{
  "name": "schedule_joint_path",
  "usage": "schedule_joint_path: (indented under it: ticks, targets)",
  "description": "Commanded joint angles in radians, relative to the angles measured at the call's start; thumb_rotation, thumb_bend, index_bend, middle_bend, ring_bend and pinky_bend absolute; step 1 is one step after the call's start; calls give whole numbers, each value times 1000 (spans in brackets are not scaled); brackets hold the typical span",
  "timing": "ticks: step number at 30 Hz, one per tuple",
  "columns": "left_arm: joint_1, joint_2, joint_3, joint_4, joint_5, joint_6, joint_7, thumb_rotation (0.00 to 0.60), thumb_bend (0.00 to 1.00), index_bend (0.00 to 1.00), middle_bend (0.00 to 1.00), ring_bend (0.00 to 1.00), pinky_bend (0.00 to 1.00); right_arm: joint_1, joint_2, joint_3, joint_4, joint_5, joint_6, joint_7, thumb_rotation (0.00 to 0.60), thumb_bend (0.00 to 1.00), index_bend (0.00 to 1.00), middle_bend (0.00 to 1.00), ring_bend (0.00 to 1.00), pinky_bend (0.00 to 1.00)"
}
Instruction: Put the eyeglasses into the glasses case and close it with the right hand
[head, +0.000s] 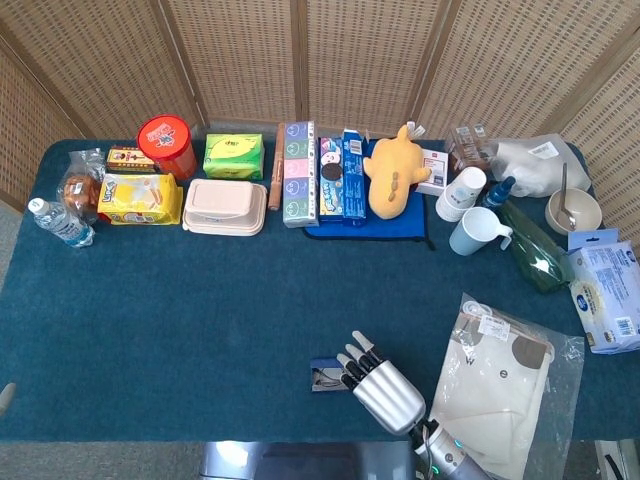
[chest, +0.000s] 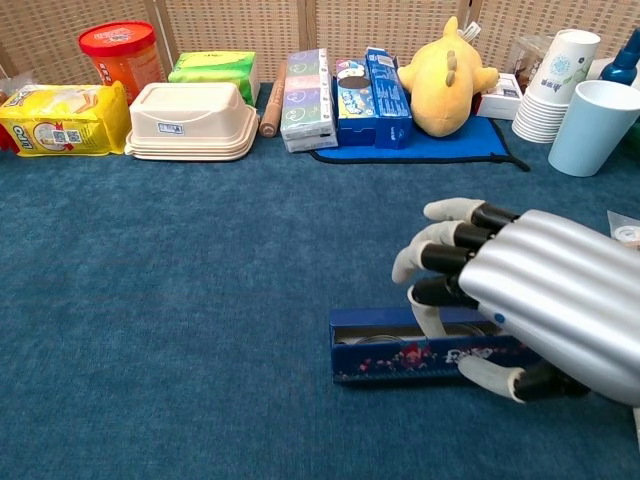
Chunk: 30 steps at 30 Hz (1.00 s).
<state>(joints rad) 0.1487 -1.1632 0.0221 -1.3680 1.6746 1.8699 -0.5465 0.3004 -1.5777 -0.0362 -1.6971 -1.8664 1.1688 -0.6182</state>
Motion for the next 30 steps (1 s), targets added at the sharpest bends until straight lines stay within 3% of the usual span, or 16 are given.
schedule_joint_path:
  ticks: [1, 8, 19, 30]
  targets:
    - [-2, 0, 0, 0, -1, -4, 1, 600, 279, 0, 9, 0, 0, 13, -6, 17, 2, 19, -14, -3, 600, 272, 509, 271, 210, 135]
    - [-3, -4, 0, 3, -7, -15, 1, 600, 280, 0, 8, 0, 0, 55, -18, 53, 12, 70, -60, -10, 600, 267, 502, 262, 200, 136]
    - [-1, -8, -1, 9, -8, -12, -4, 600, 280, 0, 8, 0, 0, 103, -45, 80, 36, 115, -93, -44, 600, 239, 284, 172, 155, 133]
    - [1, -11, 1, 14, -14, -20, -5, 600, 279, 0, 9, 0, 0, 159, -70, 129, 51, 210, -154, -117, 600, 240, 218, 139, 133, 130]
